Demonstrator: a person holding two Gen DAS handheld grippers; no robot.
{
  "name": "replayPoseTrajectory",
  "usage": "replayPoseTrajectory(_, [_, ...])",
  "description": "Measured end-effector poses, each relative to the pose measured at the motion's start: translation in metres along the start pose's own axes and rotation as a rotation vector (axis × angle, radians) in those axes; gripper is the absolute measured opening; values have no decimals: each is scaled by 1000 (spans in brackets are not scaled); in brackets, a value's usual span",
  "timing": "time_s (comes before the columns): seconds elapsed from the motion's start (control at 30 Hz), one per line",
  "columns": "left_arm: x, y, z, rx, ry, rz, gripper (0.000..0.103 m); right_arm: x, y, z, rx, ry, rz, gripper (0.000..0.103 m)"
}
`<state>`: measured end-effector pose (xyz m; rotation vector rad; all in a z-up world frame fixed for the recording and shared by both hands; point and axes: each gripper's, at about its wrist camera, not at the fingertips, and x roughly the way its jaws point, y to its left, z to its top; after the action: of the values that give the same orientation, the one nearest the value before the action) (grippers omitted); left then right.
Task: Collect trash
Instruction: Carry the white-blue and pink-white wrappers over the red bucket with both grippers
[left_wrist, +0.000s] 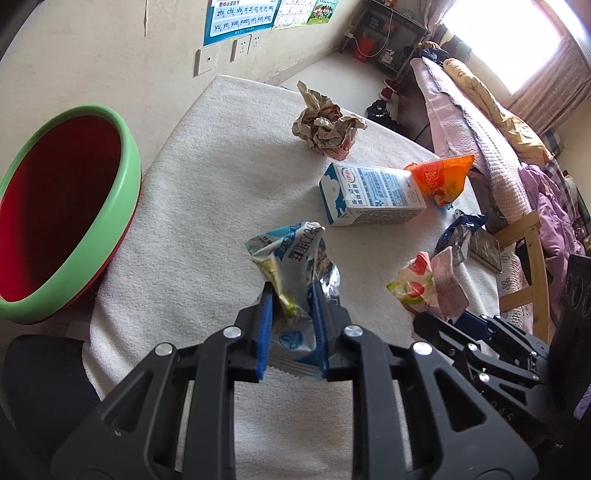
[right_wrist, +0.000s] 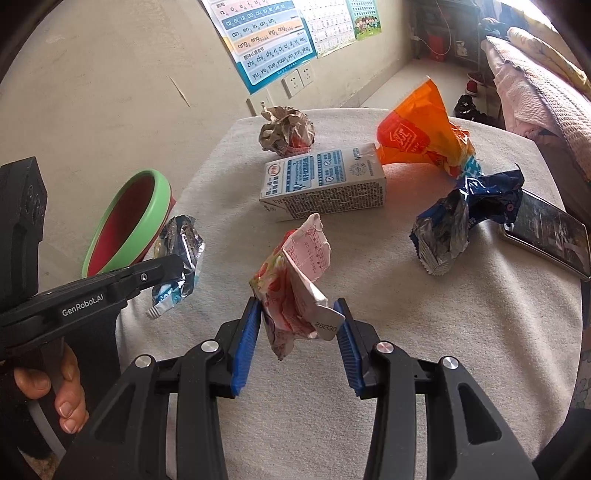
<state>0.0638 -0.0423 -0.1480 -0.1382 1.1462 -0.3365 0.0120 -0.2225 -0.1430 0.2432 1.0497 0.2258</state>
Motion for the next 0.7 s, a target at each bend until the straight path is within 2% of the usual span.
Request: replayPoseTrajectory(0.7, [-25, 46, 8, -97, -66, 61, 19, 1, 62, 29, -121, -45, 97, 40])
